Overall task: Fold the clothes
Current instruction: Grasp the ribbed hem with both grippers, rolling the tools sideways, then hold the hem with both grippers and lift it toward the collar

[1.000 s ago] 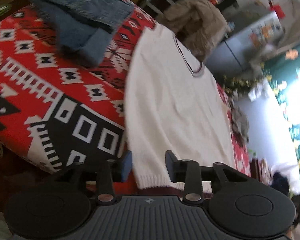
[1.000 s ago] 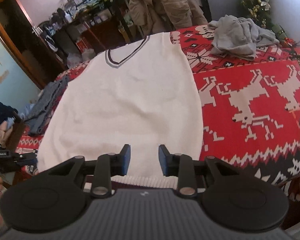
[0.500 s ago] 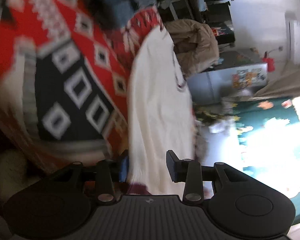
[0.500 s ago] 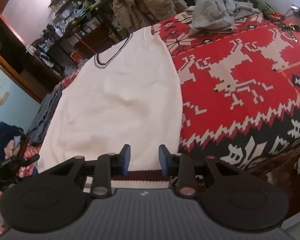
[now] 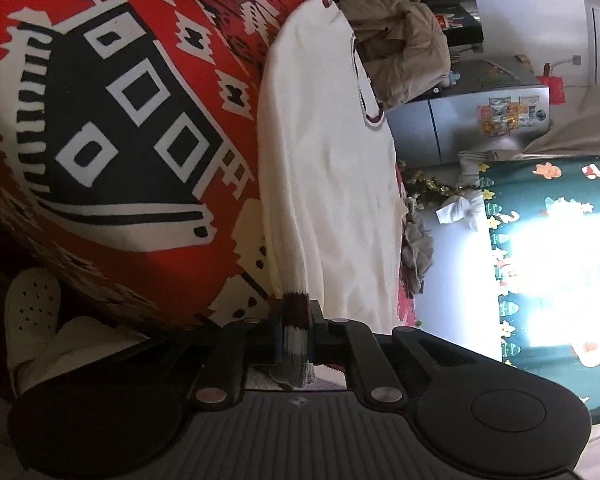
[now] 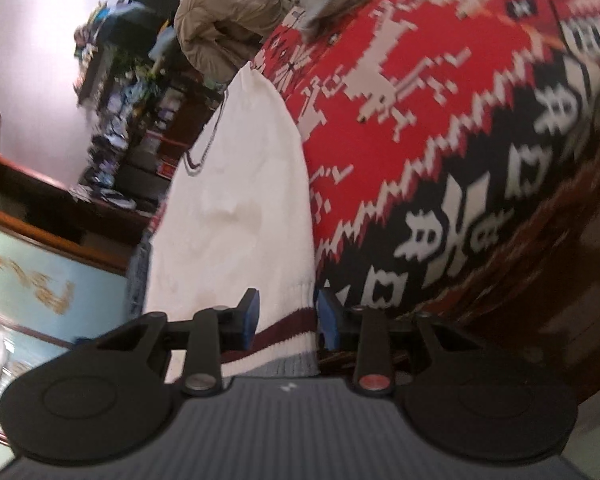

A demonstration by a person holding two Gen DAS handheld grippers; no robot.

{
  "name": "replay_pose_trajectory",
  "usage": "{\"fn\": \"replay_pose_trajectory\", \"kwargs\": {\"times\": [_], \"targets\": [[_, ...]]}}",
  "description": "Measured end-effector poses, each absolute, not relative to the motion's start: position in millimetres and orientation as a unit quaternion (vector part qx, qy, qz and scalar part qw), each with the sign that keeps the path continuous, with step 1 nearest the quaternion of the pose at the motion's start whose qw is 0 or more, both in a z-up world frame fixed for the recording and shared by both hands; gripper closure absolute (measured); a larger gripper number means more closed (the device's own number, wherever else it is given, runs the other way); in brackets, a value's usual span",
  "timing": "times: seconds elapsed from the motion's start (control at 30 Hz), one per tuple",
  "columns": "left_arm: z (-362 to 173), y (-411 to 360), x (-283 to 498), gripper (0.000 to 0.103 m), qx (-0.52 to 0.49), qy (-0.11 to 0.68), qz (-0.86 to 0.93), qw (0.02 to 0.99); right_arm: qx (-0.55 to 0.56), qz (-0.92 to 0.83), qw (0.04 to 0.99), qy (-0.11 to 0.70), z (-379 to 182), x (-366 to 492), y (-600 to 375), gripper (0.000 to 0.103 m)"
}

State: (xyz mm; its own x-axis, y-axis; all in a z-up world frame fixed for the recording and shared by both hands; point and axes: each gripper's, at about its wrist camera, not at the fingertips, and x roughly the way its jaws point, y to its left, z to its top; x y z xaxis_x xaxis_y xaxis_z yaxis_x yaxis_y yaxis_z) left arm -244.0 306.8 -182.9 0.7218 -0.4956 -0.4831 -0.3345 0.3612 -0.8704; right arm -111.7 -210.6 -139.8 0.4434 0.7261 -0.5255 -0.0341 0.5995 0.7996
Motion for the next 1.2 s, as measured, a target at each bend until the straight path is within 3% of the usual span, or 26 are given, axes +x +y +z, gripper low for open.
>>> {"fn": "replay_pose_trajectory", "kwargs": {"times": [0.53, 0.6, 0.7, 1.0, 1.2], "targets": [[-186.6, 304.5, -245.0, 0.089, -0.592, 0.359, -0.041, 0.720, 0.566, 0.283, 0.625, 0.457, -210.3, -103.0, -198.1, 0.066], [-184.3, 308.2, -250.2, 0.089, -0.592, 0.349, -0.028, 0.726, 0.564, 0.282, 0.628, 0.456, -212.0, -98.2, -192.0, 0.066], [-189.0, 314.2, -257.5, 0.089, -0.614, 0.337, -0.030, 0.713, 0.529, 0.285, 0.643, 0.475, -215.2, -91.4, -181.7, 0.074], [-189.2, 311.2, -259.8, 0.090, -0.612, 0.334, -0.030, 0.716, 0.582, 0.310, 0.610, 0.439, -220.7, -73.6, -165.5, 0.067], [-188.7, 311.9, -257.8, 0.089, -0.611, 0.335, -0.026, 0.717, 0.581, 0.303, 0.602, 0.456, -232.8, -50.0, -139.4, 0.066]]}}
